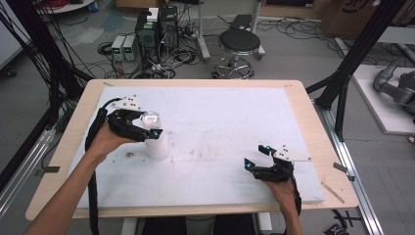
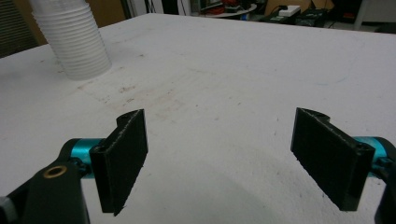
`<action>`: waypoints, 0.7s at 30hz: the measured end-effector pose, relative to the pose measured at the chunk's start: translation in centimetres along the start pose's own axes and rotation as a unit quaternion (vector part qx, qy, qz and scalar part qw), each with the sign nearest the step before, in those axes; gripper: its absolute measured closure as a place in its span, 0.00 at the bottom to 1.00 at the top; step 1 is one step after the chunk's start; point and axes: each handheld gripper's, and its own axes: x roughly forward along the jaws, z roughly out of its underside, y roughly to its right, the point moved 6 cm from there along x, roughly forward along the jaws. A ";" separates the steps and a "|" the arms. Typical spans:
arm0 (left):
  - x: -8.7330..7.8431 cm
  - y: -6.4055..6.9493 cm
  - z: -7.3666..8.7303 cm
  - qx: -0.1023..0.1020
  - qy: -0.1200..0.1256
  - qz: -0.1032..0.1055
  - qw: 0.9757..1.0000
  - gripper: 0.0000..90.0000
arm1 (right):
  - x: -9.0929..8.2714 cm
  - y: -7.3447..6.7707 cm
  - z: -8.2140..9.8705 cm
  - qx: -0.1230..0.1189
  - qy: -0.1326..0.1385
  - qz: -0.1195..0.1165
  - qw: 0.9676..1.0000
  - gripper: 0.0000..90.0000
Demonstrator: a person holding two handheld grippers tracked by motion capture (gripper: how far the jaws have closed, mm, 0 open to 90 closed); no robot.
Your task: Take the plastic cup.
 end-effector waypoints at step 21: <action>-3.2 0.5 -4.3 0.013 0.009 -0.018 1.000 0.38 | 0.1 0.1 0.0 0.001 -0.001 -0.001 1.000 0.21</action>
